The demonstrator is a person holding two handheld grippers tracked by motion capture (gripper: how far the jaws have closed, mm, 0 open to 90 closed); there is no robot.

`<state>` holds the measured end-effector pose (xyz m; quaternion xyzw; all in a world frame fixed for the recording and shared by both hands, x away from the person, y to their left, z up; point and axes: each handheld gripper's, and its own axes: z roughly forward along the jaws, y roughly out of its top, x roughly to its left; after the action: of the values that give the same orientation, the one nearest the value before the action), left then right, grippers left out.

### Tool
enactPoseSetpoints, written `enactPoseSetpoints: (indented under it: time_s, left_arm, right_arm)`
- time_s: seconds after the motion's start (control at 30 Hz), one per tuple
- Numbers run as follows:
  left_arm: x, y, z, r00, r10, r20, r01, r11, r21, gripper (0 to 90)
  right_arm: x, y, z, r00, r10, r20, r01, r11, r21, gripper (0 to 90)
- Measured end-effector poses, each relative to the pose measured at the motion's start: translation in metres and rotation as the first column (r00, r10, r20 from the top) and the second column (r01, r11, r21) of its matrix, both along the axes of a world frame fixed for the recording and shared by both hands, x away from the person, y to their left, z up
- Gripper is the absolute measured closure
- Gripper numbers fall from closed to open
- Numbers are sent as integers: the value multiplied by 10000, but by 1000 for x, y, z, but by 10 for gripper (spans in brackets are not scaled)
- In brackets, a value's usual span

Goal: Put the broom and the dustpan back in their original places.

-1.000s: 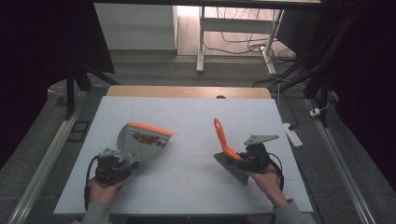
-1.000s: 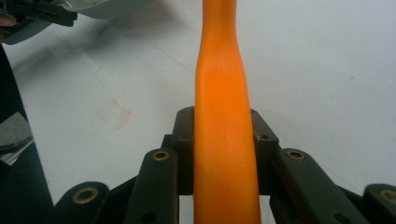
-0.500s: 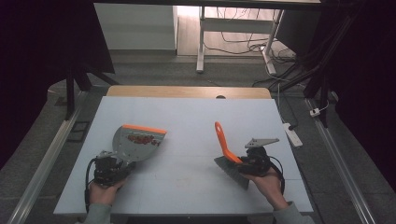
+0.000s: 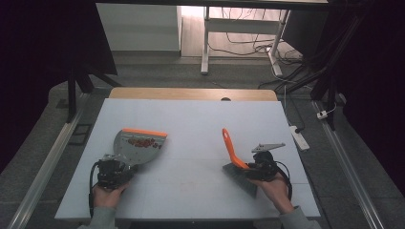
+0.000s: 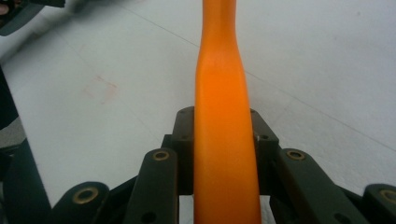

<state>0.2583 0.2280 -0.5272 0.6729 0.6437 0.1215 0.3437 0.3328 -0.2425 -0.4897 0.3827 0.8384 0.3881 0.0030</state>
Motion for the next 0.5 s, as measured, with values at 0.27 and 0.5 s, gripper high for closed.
enactPoseSetpoints:
  time_s: [0.27,0.5]
  left_arm:
    - [4,0,-5,9998,-68,-185,69,9999,78,615]
    - [5,0,-6,9997,-89,-237,92,9999,131,614]
  right_arm:
    - [10,-10,-6,9989,-358,-308,361,9993,110,703]
    - [13,-12,-8,9988,-462,-156,460,9988,-163,693]
